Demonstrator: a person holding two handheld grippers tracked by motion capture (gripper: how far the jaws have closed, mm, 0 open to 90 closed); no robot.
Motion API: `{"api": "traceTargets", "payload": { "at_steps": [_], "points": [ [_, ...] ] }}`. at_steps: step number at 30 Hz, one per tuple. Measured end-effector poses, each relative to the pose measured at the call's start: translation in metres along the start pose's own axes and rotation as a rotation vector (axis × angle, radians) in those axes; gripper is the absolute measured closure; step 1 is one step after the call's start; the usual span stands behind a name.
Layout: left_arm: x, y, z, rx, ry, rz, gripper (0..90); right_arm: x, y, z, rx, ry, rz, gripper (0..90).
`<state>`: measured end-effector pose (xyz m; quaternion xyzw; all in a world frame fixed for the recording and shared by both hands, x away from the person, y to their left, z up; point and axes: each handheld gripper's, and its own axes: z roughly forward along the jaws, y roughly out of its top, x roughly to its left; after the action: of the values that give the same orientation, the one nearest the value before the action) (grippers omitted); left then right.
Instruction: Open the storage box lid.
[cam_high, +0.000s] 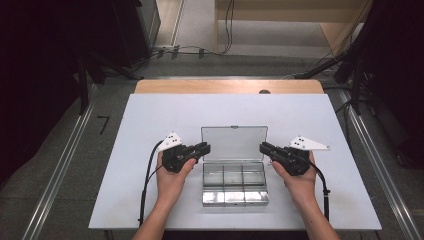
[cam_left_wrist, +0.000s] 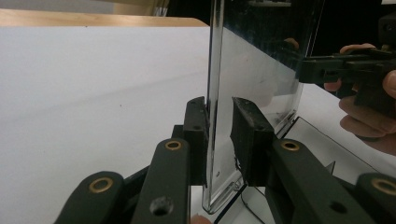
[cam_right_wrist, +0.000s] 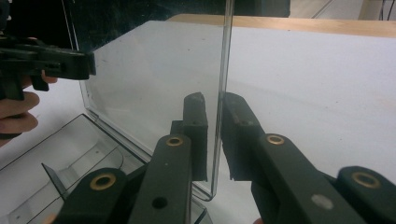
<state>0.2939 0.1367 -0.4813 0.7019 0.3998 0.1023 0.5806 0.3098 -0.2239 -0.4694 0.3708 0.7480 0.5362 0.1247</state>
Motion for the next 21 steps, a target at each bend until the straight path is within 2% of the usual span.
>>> {"api": "traceTargets", "payload": {
  "at_steps": [5,9,12,14,21],
  "points": [
    [-0.001,-0.002,0.002,0.008,0.019,0.017,74.6,-0.001,-0.003,0.004,0.012,-0.002,0.016,77.2],
    [0.0,-0.003,0.003,0.013,0.022,0.015,73.6,-0.003,-0.003,0.005,0.011,0.003,0.023,76.8],
    [0.002,-0.005,0.006,0.02,0.031,-0.008,72.2,-0.004,-0.004,0.008,0.016,-0.005,0.034,74.9],
    [0.003,-0.006,0.006,0.025,0.023,-0.028,71.8,-0.004,-0.004,0.009,0.019,-0.01,0.04,74.2],
    [0.007,-0.008,0.009,0.046,0.023,-0.063,67.8,-0.005,-0.006,0.014,0.046,-0.023,0.067,70.6]
  ]
}}
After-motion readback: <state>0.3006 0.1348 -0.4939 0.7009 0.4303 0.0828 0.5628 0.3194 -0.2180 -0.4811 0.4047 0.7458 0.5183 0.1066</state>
